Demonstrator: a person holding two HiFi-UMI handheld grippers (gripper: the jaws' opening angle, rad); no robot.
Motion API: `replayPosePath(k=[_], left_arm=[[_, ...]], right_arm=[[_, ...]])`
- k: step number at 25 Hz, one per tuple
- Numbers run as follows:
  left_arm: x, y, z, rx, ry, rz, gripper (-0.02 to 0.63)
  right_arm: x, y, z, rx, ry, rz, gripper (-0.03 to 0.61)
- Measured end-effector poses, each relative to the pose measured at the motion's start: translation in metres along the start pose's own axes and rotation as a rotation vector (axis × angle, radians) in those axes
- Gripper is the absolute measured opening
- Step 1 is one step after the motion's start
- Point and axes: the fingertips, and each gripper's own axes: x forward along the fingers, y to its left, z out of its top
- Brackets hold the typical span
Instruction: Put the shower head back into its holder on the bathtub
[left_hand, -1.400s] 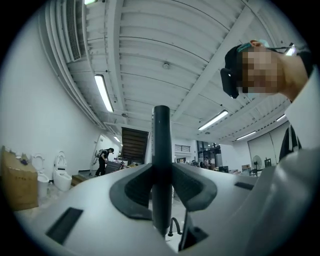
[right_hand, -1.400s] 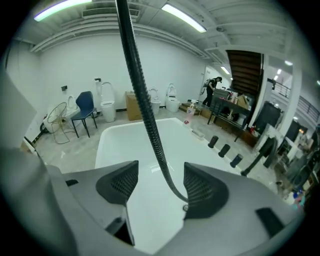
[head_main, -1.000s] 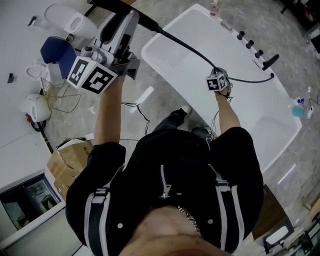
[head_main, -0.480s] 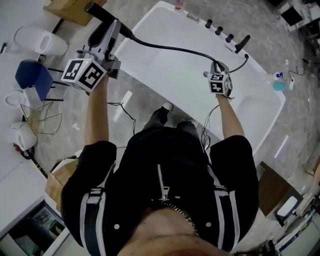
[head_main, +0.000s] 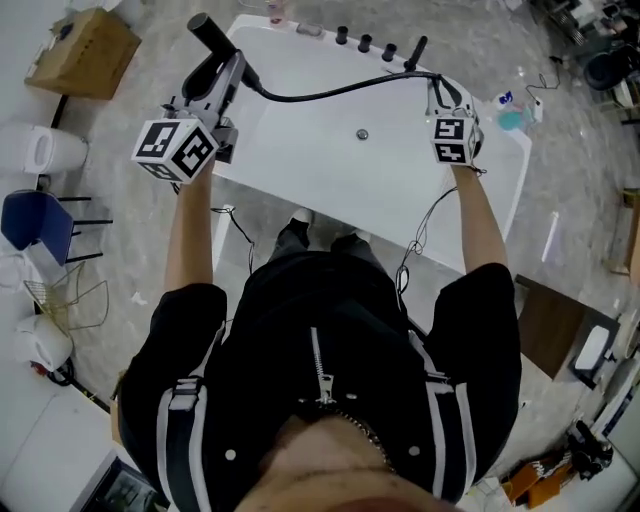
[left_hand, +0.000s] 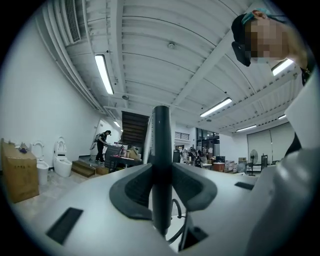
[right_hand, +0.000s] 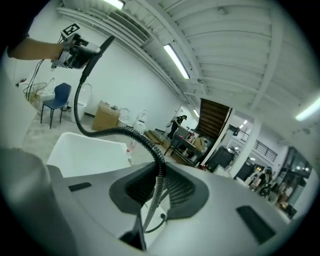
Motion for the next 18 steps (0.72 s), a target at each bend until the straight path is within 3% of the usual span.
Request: replayPosePath(k=[10, 18], left_arm=[[0.061, -0.062, -0.019, -0.037, 0.000, -0.141, 0.132], [0.092, -0.100, -0.035, -0.053, 0.009, -0.175, 0.132]], right_arm=[[-0.021, -0.110, 0.051, -0.032, -0.103, -0.114, 0.064], [-0.002, -0.159, 0.065, -0.009, -0.163, -0.141, 0.064]])
